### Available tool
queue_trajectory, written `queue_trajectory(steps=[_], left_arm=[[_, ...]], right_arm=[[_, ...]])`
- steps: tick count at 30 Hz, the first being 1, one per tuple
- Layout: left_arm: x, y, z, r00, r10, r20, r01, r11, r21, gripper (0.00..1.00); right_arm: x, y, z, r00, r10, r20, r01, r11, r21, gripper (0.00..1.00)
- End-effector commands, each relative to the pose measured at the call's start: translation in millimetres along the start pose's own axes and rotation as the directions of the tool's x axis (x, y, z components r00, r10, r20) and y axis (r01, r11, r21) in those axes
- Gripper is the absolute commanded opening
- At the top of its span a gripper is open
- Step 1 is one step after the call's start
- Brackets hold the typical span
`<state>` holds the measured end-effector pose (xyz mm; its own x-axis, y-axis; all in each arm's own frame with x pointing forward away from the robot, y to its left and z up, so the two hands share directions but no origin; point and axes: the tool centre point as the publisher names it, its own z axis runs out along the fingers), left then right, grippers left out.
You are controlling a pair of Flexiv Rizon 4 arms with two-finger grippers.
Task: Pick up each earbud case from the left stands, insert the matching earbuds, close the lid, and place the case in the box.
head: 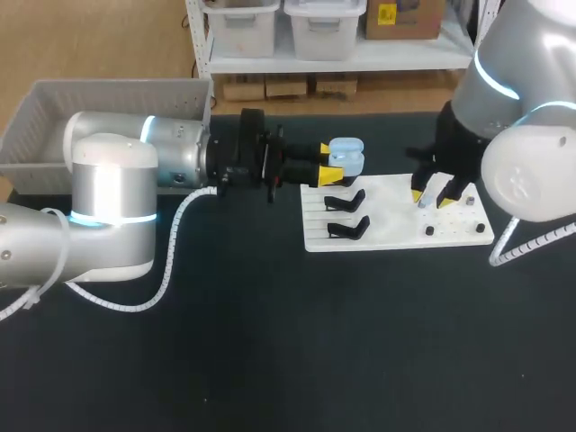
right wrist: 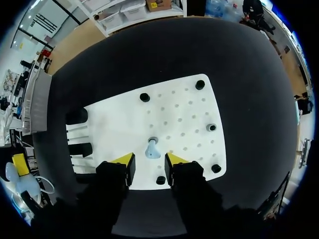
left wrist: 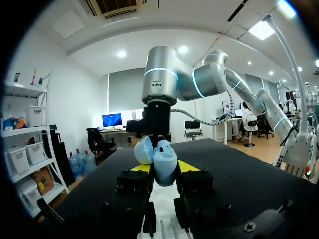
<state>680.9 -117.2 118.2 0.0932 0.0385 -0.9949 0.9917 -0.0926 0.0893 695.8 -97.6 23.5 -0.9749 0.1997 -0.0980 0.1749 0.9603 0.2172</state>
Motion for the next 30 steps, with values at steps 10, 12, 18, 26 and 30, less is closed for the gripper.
queue_trajectory(steps=[10, 12, 18, 26, 30], left_arm=[[0.5, -1.9, 0.0, 1.000, 0.003, 0.002, -0.003, 1.000, -0.007, 0.00], [0.5, -1.9, 0.0, 1.000, 0.003, 0.002, -0.003, 1.000, -0.007, 0.00], [0.5, -1.9, 0.0, 1.000, 0.003, 0.002, -0.003, 1.000, -0.007, 0.00], [0.5, -1.9, 0.0, 1.000, 0.003, 0.002, -0.003, 1.000, -0.007, 0.00], [0.5, -1.9, 0.0, 1.000, 0.003, 0.002, -0.003, 1.000, -0.007, 0.00]], right_arm=[[-0.8, -0.3, 4.5, 1.000, 0.009, 0.011, -0.009, 1.000, -0.005, 0.35], [-1.1, -0.5, 5.3, 1.000, 0.010, 0.009, -0.010, 1.000, -0.005, 0.34], [-3.6, -1.8, 8.0, 1.000, 0.017, 0.009, -0.017, 1.000, -0.005, 0.32], [-5.1, -0.9, 9.5, 1.000, 0.024, 0.005, -0.024, 1.000, -0.014, 0.31], [-6.2, 0.2, 10.3, 1.000, 0.025, 0.003, -0.025, 1.000, -0.018, 0.29]])
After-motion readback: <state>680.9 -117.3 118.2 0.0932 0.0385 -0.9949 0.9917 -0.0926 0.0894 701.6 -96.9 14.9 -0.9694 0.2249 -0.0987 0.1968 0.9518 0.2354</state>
